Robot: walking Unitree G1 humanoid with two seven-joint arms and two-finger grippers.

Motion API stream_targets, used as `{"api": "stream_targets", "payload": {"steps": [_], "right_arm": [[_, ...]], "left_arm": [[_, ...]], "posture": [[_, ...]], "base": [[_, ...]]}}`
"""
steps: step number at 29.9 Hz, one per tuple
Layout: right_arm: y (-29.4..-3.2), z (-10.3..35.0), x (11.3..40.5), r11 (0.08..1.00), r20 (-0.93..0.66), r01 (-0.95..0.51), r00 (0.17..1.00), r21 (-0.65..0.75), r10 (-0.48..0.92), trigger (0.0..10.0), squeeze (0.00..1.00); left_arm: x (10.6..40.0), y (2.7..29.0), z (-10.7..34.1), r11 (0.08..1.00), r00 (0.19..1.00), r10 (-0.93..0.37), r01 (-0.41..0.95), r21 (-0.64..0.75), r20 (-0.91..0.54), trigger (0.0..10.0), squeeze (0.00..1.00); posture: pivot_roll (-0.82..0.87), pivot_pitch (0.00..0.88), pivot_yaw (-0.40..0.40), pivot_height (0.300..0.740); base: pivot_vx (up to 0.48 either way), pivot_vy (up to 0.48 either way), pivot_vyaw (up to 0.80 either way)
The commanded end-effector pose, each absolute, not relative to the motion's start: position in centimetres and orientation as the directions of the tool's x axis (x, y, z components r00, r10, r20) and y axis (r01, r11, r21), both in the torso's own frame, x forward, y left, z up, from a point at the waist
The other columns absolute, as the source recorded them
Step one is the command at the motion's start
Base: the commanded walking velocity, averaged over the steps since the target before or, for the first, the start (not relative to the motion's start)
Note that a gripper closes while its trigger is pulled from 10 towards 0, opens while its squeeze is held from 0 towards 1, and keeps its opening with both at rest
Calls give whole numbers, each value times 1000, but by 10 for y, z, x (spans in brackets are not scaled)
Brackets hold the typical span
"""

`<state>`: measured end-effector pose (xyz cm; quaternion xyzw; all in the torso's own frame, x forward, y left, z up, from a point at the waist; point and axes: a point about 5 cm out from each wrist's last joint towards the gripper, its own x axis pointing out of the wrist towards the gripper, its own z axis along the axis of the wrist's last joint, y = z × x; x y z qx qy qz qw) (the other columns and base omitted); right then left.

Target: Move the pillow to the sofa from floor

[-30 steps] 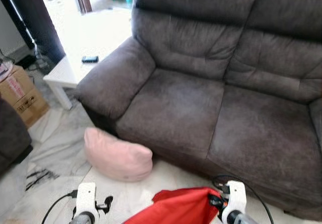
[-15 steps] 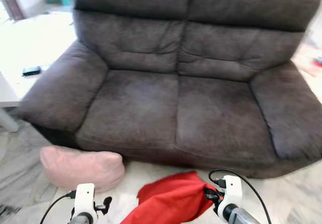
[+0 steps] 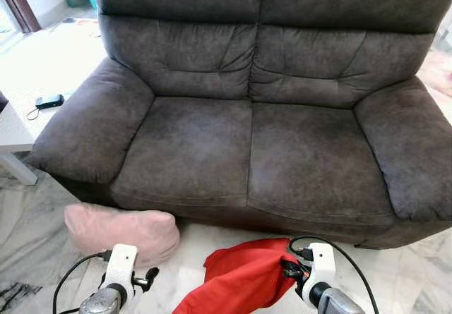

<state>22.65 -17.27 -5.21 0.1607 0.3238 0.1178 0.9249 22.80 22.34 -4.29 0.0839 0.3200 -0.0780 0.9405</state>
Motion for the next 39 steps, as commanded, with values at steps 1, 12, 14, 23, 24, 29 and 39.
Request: {"api": "stream_targets", "payload": {"steps": [1, 12, 14, 23, 24, 29, 39], "right_arm": [[-165, -32, 251, 910, -449, -214, 815, 354, 367, 10000, 0], [-145, -1, 284, 864, -310, -374, 822, 337, 477, 10000, 0], [-143, 2, 286, 858, -298, -389, 820, 334, 488, 10000, 0], [-134, 10, 290, 823, -245, -461, 800, 331, 547, 10000, 0], [-134, 10, 290, 823, -245, -461, 800, 331, 547, 10000, 0], [-134, 12, 290, 799, -235, -506, 775, 324, 587, 10000, 0], [-135, 19, 290, 732, -205, -604, 710, 315, 674, 10000, 0]], "left_arm": [[229, 227, -40, 947, 777, -125, 278, 158, -617, 10000, 0], [232, 213, -34, 818, 709, -338, 547, 180, -619, 10000, 0], [232, 209, -33, 782, 689, -382, 596, 181, -615, 10000, 0], [241, 194, -17, 672, 639, -536, 718, 180, -551, 10000, 0], [241, 194, -17, 672, 639, -536, 718, 180, -551, 10000, 0], [244, 188, -12, 621, 604, -573, 761, 189, -554, 10000, 0], [236, 184, -14, 550, 529, -591, 816, 176, -609, 10000, 0]], "posture": [[93, 96, -9, 740], [96, 104, -6, 740], [104, 106, -6, 740], [106, 109, -4, 740], [106, 109, -4, 740], [108, 105, -6, 740], [102, 93, -3, 740]], "base": [[0, 0, 0], [0, 0, 0], [0, 0, 0], [0, 0, 0], [0, 0, 0], [0, 0, 0], [0, 0, 0]]}}
